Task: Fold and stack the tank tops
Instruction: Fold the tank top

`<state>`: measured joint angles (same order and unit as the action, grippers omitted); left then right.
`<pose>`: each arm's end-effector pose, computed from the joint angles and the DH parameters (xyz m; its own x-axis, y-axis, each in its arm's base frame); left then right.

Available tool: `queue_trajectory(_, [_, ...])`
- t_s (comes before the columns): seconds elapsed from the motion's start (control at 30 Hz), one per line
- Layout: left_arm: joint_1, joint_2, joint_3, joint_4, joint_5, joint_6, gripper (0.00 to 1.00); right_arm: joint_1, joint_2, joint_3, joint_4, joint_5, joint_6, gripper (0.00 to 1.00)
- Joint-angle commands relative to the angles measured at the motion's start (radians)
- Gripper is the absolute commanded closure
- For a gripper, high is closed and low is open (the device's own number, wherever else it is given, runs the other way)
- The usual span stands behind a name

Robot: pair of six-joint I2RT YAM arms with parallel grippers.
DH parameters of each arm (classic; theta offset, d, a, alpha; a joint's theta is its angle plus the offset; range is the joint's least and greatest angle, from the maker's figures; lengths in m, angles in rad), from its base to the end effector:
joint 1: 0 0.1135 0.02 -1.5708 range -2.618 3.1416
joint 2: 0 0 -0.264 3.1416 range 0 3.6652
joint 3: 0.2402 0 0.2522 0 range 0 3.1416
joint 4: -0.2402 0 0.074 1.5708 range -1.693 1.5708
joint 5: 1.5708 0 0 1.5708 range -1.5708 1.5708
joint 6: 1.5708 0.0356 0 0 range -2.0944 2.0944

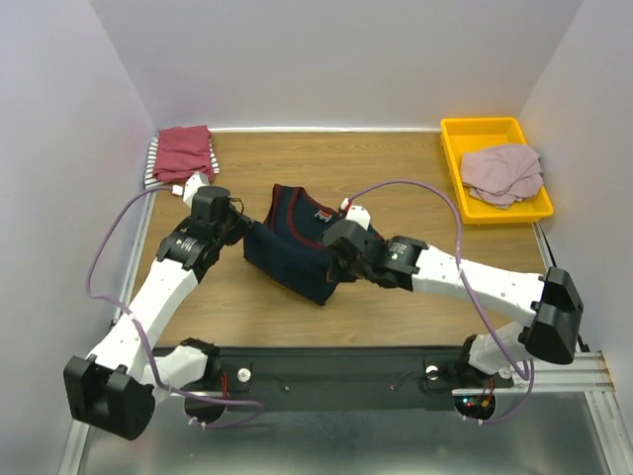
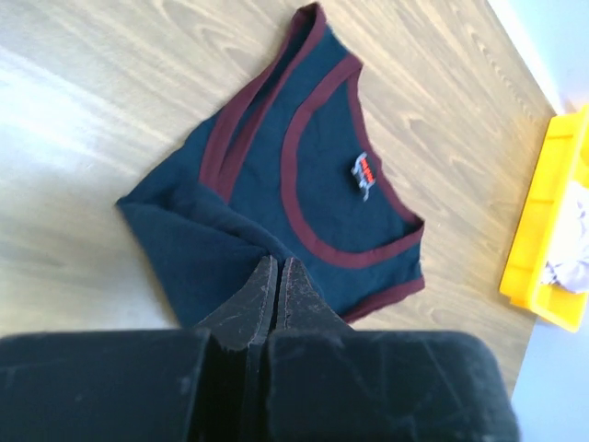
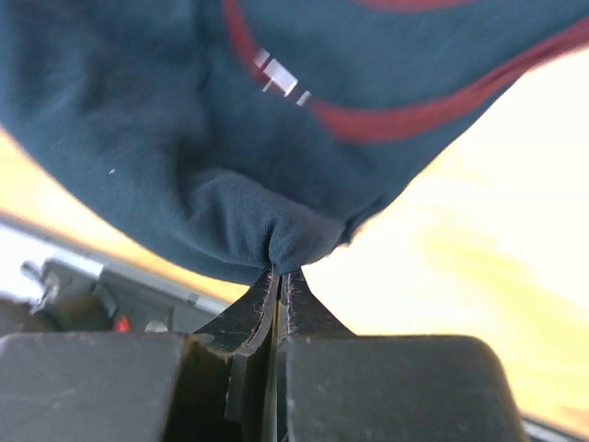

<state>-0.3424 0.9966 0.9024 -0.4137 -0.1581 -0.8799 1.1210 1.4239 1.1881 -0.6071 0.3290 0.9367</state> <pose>0.2105 -0.0691 0.3188 -0.4476 -0.6484 -0.6158 -0.2243 0.7480 -0.6246 0.1431 0.2698 0.2954 -0.8036 0.0891 -0.5885 -0.1880 0.9001 0.3931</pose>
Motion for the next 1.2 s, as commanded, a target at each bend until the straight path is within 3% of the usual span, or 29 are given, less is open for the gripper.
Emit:
queue_trajectory(0.0, [0.026, 0.043, 0.056, 0.174, 0.037, 0.001, 1.0, -0.111, 0.032, 0.053, 0.07, -0.059, -0.145, 1.0])
queue_trajectory(0.2, [0.042, 0.189, 0.118, 0.269, 0.057, -0.014, 1.0, -0.278, 0.088, 0.094, 0.11, -0.132, -0.228, 1.0])
queue_trajectory(0.73, [0.043, 0.586, 0.317, 0.529, 0.124, 0.013, 1.0, -0.547, 0.24, 0.051, 0.279, -0.275, -0.295, 1.0])
queue_trajectory(1.07, [0.045, 0.892, 0.492, 0.631, 0.275, 0.042, 1.0, -0.629, 0.363, 0.074, 0.319, -0.291, -0.306, 1.0])
queue_trajectory(1.17, [0.048, 0.948, 0.513, 0.728, 0.334, 0.044, 0.89, -0.644, 0.388, 0.08, 0.334, -0.272, -0.294, 0.99])
